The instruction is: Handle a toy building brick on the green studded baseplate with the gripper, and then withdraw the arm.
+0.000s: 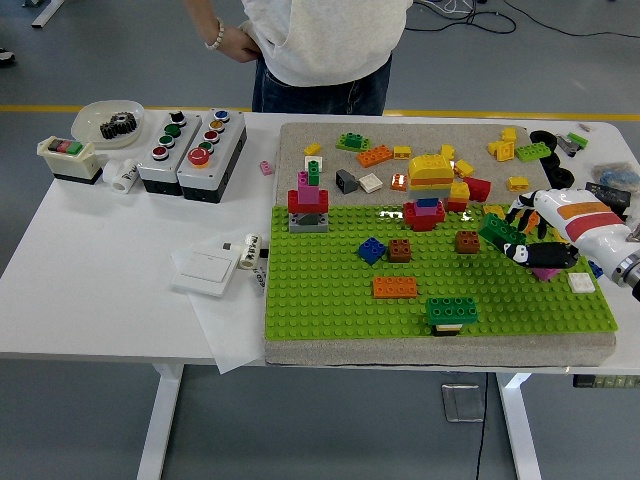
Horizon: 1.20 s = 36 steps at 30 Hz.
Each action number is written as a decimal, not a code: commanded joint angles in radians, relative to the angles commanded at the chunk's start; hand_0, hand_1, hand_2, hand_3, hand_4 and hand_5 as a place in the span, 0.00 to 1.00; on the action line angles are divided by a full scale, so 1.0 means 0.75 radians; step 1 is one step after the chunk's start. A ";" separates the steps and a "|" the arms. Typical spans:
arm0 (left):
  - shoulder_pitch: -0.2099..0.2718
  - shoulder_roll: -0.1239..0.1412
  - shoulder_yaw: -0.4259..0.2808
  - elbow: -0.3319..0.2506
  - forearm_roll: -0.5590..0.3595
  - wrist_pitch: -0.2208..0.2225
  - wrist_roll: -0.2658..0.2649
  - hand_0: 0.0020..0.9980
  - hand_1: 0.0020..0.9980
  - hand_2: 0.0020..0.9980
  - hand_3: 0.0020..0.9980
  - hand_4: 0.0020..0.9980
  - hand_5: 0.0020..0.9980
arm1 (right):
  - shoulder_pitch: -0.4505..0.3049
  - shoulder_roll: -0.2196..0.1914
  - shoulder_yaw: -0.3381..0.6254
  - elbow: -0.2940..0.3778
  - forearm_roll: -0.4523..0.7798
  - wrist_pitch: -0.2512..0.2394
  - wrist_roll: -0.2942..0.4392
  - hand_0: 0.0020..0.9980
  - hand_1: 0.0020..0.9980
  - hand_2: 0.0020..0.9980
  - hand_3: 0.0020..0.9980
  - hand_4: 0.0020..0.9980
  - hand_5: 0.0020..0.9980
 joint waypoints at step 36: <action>0.001 0.011 -0.005 0.004 0.011 0.005 0.005 0.74 0.74 0.75 0.61 0.66 0.63 | -0.089 -0.021 -0.099 0.408 -0.187 0.231 -0.312 0.09 0.26 0.46 0.51 0.77 0.59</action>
